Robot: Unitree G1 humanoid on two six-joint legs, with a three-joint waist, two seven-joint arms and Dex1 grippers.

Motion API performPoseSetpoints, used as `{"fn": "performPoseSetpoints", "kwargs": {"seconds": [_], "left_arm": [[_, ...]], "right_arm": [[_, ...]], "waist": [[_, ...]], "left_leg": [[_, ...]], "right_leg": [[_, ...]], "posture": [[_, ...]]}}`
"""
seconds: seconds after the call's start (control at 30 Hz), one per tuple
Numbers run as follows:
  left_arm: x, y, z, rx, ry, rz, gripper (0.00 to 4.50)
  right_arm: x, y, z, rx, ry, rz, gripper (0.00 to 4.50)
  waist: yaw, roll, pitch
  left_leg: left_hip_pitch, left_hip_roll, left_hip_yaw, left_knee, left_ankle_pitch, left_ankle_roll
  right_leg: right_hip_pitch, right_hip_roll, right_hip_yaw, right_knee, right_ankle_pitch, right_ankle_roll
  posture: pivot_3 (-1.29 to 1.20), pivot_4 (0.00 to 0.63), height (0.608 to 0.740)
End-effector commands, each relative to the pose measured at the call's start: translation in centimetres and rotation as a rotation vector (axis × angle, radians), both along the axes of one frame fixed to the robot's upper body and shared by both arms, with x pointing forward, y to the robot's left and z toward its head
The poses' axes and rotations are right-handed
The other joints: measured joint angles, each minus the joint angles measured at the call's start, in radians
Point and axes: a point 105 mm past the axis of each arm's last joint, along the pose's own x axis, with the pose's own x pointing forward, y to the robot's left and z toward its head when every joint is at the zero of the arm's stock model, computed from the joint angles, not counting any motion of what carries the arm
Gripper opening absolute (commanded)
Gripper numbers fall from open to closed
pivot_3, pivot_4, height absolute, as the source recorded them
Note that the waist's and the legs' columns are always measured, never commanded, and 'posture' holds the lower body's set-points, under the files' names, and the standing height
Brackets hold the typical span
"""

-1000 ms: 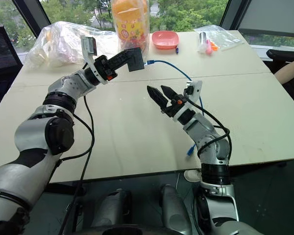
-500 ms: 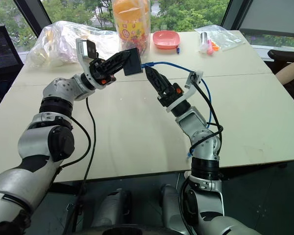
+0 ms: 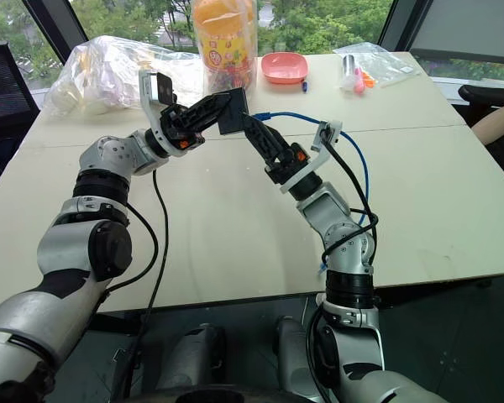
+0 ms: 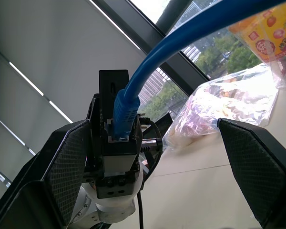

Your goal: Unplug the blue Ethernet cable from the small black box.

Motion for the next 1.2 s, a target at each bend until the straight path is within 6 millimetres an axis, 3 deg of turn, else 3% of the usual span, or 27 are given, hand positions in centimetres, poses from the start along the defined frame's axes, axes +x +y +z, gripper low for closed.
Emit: {"fn": "performPoseSetpoints", "kwargs": {"seconds": [0.03,0.1,0.23,0.57,0.8,1.13,1.2], "left_arm": [[-0.3,0.1,1.2,-0.018,-0.049,-0.002,0.49],[-0.3,0.2,1.2,-0.018,-0.048,0.001,0.49],[-0.2,0.4,1.1,-0.019,-0.043,0.009,0.49],[0.0,0.8,1.2,-0.036,-0.028,0.022,0.49],[0.0,0.8,1.0,-0.037,-0.015,0.015,0.49],[-0.4,0.7,0.8,-0.032,-0.005,-0.01,0.49],[-0.4,0.7,0.8,-0.032,-0.004,-0.012,0.49]], "right_arm": [[-0.6,0.0,1.5,0.016,-0.069,0.006,3.17],[-0.7,0.1,1.6,0.022,-0.073,0.013,2.06],[-0.9,0.3,1.8,0.042,-0.082,0.032,0.4],[-2.0,0.7,2.2,0.106,-0.094,0.114,0.4],[-1.7,0.8,1.4,0.079,-0.067,0.109,3.69],[-1.0,0.4,1.4,0.091,-0.064,0.062,3.69],[-1.0,0.3,1.4,0.092,-0.063,0.058,3.17]], "waist": [[0.0,0.0,0.0],[0.0,0.0,0.0],[0.0,0.0,0.0],[0.0,0.0,0.0],[0.0,0.0,0.0],[0.0,0.0,0.0],[0.0,0.0,0.0]], "left_leg": [[0.0,0.0,0.0,0.0,0.0,0.0],[0.0,0.0,0.0,0.0,0.0,0.0],[0.0,0.0,0.0,0.0,0.0,0.0],[0.0,0.0,0.0,0.0,0.0,0.0],[0.0,0.0,0.0,0.0,0.0,0.0],[0.0,0.0,0.0,0.0,0.0,0.0],[0.0,0.0,0.0,0.0,0.0,0.0]], "right_leg": [[0.0,0.0,0.0,0.0,0.0,0.0],[0.0,0.0,0.0,0.0,0.0,0.0],[0.0,0.0,0.0,0.0,0.0,0.0],[0.0,0.0,0.0,0.0,0.0,0.0],[0.0,0.0,0.0,0.0,0.0,0.0],[0.0,0.0,0.0,0.0,0.0,0.0],[0.0,0.0,0.0,0.0,0.0,0.0]], "posture": [[0.0,0.15,0.74],[0.0,0.15,0.74],[0.0,0.15,0.74],[0.0,0.15,0.74],[0.0,0.15,0.74],[0.0,0.15,0.74],[0.0,0.15,0.74]]}}
